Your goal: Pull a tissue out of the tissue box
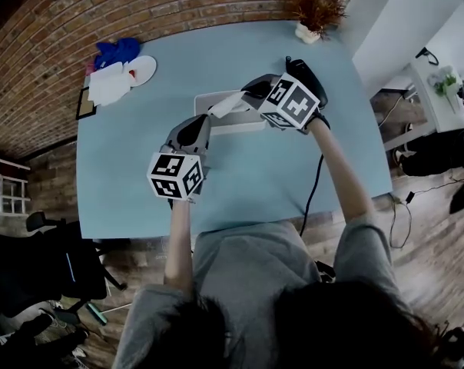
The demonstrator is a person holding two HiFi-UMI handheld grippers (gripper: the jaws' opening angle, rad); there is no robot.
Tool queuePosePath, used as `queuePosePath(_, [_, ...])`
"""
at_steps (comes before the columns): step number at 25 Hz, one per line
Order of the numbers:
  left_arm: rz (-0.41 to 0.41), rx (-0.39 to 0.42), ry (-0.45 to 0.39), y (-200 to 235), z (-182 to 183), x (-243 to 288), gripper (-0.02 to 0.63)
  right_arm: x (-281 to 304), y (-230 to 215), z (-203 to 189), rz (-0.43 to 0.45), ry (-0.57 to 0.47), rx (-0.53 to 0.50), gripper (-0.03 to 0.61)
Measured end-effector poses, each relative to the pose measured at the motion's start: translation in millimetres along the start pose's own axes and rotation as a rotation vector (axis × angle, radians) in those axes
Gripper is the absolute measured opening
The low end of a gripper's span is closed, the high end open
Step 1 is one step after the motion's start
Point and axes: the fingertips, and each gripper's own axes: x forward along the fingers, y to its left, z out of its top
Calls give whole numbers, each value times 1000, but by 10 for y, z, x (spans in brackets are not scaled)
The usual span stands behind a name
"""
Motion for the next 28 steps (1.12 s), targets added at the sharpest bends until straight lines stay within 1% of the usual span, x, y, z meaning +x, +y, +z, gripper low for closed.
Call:
queuePosePath(7, [6, 24, -44, -17, 174, -49, 3, -171, 18, 82, -15, -79, 34, 2])
queuePosePath(15, [15, 51, -93, -65, 360, -189, 3, -386, 42, 182, -49, -211, 130, 2])
queuePosePath(21, [28, 65, -116, -117, 426, -324, 3, -539, 78, 176, -113, -307, 201, 2])
queuePosePath(28, [38, 90, -155, -194, 511, -496, 3, -774, 178, 161, -216, -421, 275, 2])
